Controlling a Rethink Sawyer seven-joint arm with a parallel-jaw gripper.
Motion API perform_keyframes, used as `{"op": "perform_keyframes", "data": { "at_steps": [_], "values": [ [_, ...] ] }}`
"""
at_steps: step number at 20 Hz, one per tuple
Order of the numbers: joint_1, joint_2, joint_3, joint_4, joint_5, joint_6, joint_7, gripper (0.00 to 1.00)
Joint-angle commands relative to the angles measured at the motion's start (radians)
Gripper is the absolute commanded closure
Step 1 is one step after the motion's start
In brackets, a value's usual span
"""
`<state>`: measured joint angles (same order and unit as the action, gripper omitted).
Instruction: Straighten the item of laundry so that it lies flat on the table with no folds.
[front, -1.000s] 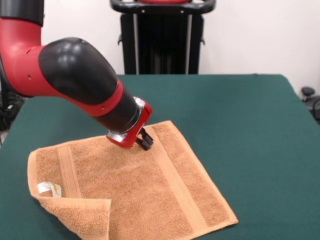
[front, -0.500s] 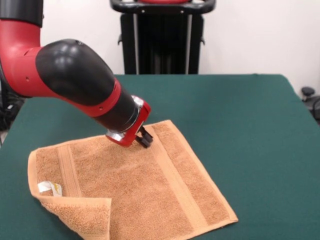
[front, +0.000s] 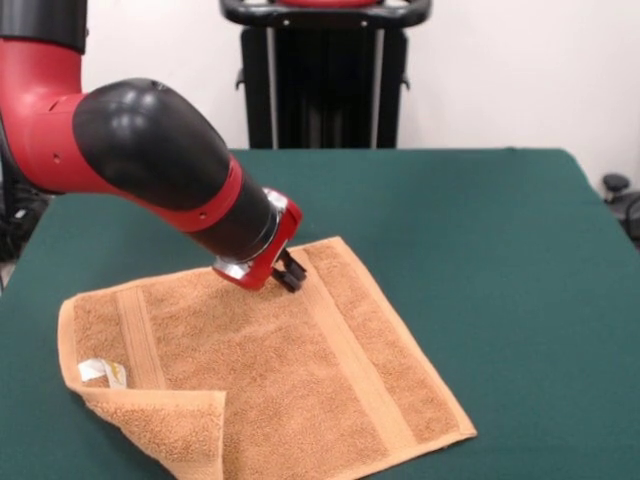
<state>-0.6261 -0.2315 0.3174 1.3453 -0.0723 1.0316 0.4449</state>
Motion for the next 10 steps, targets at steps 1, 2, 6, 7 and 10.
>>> {"op": "perform_keyframes", "data": {
  "at_steps": [1,2,6,7,10],
  "values": [
    [0.027,0.130,-0.005,0.214,-0.027,0.077,0.147,1.00],
    [0.026,0.128,-0.004,0.219,-0.026,0.075,0.148,1.00],
    [0.021,0.117,0.003,0.246,-0.019,0.060,0.152,1.00],
    [0.018,0.114,0.006,0.254,-0.017,0.056,0.152,1.00],
    [0.016,0.109,0.009,0.268,-0.017,0.051,0.151,1.00]
  ]
}}
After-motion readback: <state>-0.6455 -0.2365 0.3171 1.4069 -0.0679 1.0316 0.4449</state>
